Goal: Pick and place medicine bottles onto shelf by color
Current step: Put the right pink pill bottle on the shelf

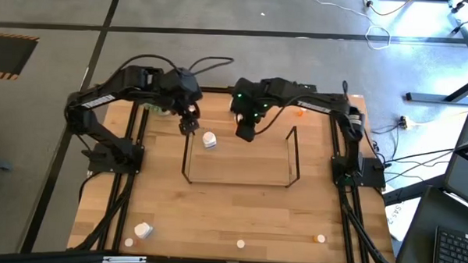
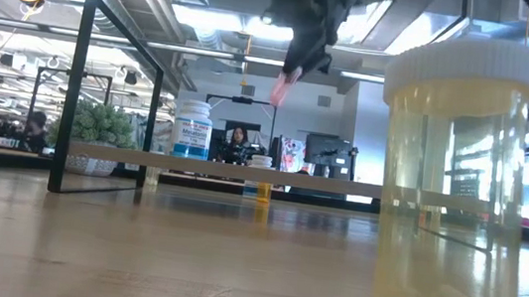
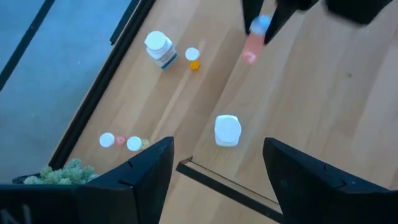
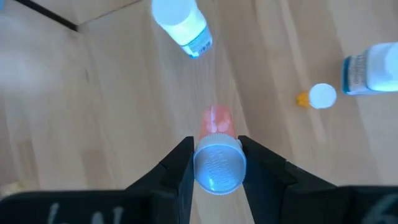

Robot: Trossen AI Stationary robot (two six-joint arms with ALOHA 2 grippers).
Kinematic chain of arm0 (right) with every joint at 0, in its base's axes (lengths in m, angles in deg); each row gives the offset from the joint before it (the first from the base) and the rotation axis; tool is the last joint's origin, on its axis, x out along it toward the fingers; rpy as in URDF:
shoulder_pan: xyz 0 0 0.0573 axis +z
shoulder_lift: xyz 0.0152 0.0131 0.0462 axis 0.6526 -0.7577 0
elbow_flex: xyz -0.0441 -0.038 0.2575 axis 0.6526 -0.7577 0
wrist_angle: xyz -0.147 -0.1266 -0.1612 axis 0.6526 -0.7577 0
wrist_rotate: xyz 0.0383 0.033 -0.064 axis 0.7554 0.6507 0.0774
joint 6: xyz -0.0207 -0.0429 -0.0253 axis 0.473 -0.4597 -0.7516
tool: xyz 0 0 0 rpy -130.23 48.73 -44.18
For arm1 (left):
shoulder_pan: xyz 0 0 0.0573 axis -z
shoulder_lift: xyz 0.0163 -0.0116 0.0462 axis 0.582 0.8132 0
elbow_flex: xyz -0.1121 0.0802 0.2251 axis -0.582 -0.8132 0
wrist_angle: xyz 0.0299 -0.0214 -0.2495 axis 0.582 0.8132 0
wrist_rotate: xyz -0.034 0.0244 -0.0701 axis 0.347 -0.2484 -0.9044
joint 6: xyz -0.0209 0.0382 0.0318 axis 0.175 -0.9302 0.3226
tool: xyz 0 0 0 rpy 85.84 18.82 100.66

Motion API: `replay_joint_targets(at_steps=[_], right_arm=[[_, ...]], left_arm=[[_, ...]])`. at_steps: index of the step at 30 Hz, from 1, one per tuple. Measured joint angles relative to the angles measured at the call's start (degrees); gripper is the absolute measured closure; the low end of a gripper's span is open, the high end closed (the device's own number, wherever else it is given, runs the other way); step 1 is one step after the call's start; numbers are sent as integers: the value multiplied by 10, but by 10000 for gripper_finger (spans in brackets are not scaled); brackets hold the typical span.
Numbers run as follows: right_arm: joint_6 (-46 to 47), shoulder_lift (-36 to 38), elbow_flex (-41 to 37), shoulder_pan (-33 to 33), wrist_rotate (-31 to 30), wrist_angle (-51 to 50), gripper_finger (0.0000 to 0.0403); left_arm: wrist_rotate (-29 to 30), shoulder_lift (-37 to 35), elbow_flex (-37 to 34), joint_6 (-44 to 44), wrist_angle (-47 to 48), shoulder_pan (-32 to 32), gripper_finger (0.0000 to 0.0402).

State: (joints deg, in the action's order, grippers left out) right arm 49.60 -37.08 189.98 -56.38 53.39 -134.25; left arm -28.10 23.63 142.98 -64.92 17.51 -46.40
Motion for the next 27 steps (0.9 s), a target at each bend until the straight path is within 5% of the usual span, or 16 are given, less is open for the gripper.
replay_joint_targets(at_steps=[22,27], right_arm=[[-19,-109,0,34,24,27,290],[-21,-109,0,36,-19,35,290]], left_arm=[[2,-12,0,-2,5,-1,160],[2,-12,0,-2,5,0,160]])
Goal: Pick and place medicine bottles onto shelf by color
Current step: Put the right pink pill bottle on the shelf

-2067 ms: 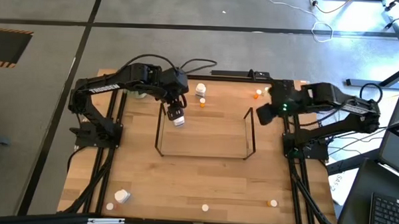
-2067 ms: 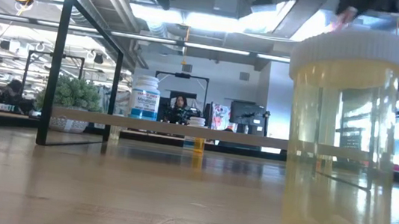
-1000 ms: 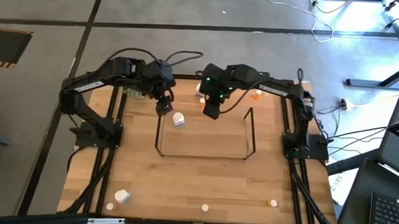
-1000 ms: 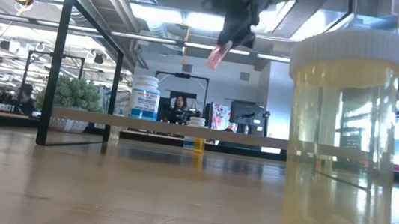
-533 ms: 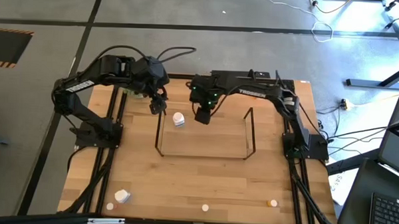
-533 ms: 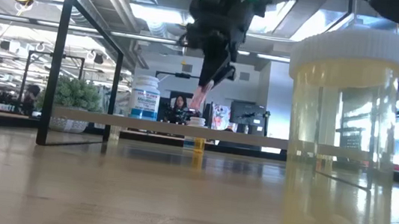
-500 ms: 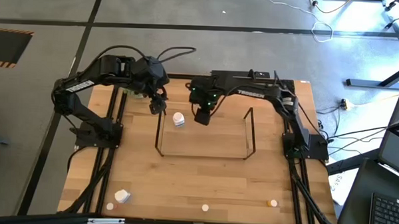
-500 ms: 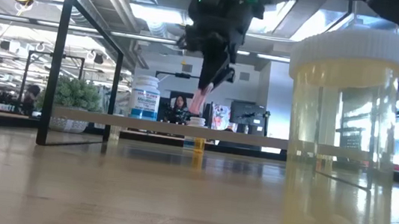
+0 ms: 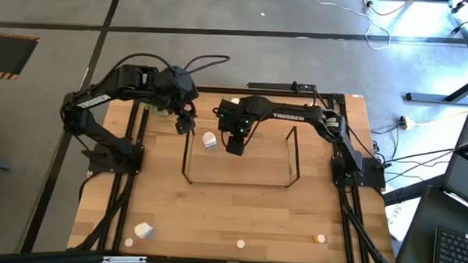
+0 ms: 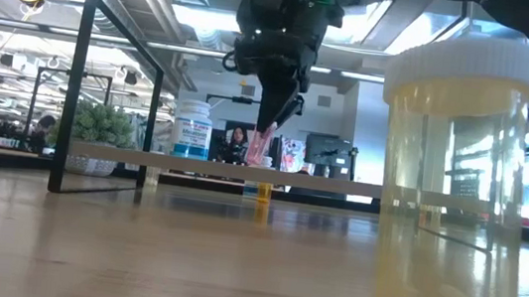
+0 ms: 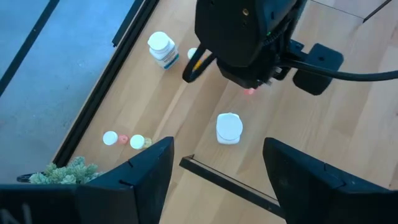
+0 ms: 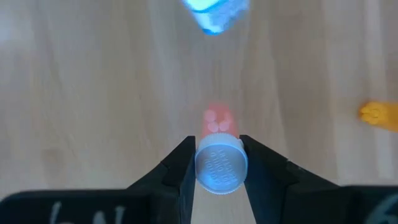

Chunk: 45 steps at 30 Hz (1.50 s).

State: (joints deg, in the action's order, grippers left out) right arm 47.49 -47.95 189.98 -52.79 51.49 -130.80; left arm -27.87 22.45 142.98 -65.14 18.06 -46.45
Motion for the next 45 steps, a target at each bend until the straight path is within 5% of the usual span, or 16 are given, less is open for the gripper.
replay_joint_targets(at_steps=[45], right_arm=[[36,-14,-1,2,-2,17,287]], left_arm=[[0,0,0,-4,0,0,160]])
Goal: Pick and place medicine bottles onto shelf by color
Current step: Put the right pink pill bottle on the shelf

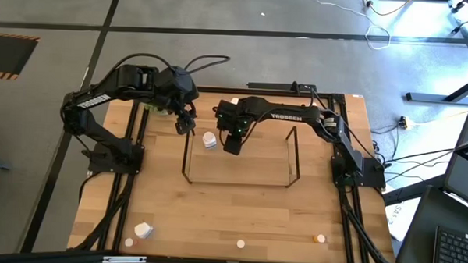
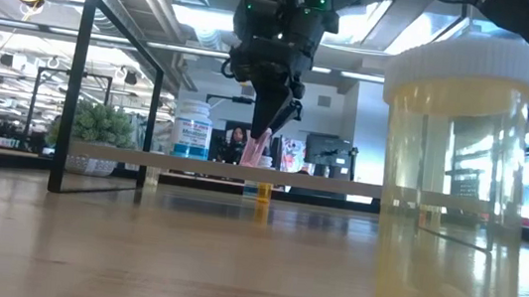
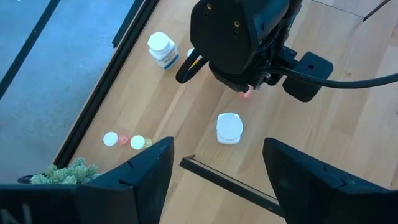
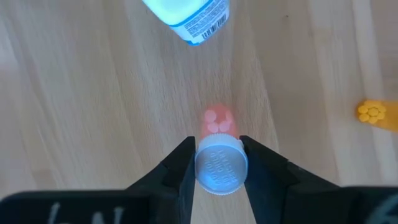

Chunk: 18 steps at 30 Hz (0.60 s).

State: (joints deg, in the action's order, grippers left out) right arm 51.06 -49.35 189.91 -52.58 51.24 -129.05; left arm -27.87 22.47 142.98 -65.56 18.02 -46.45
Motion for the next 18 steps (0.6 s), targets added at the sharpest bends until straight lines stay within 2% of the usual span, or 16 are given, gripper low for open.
replay_joint_targets(at_steps=[12,18], right_arm=[[0,-3,0,0,13,-1,238],[1,-3,0,-2,9,-1,234]], left_arm=[[0,0,0,0,0,0,160],[0,0,0,0,1,0,160]])
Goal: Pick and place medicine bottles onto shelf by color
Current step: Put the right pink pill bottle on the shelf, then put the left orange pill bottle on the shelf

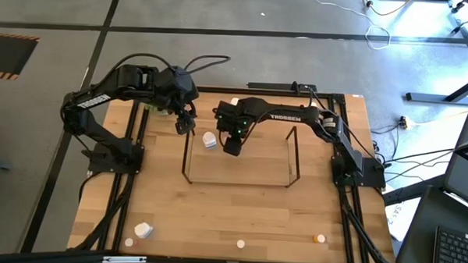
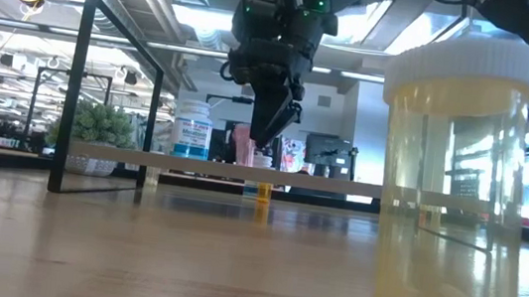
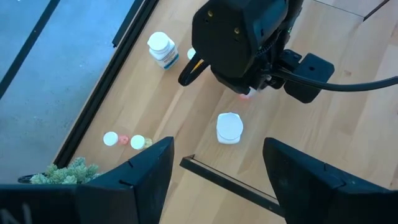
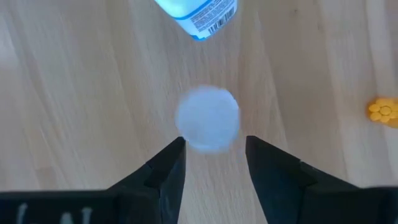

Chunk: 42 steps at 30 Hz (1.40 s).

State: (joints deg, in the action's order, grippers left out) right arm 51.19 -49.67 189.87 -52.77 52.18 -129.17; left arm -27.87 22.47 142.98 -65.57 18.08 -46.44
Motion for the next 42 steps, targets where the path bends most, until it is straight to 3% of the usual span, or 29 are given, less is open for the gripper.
replay_joint_targets(at_steps=[14,20,26,30,42], right_arm=[[2,15,8,-1,1,-45,235],[0,19,66,-1,-6,-96,235],[-16,20,139,-2,-69,-145,235],[-18,20,175,-12,-74,-187,235],[-40,54,197,-25,-76,-256,235]], left_arm=[[0,0,0,0,2,0,160],[0,0,0,0,7,0,160],[0,0,0,0,20,0,160],[0,0,0,0,30,0,160],[5,-4,0,1,39,0,160]])
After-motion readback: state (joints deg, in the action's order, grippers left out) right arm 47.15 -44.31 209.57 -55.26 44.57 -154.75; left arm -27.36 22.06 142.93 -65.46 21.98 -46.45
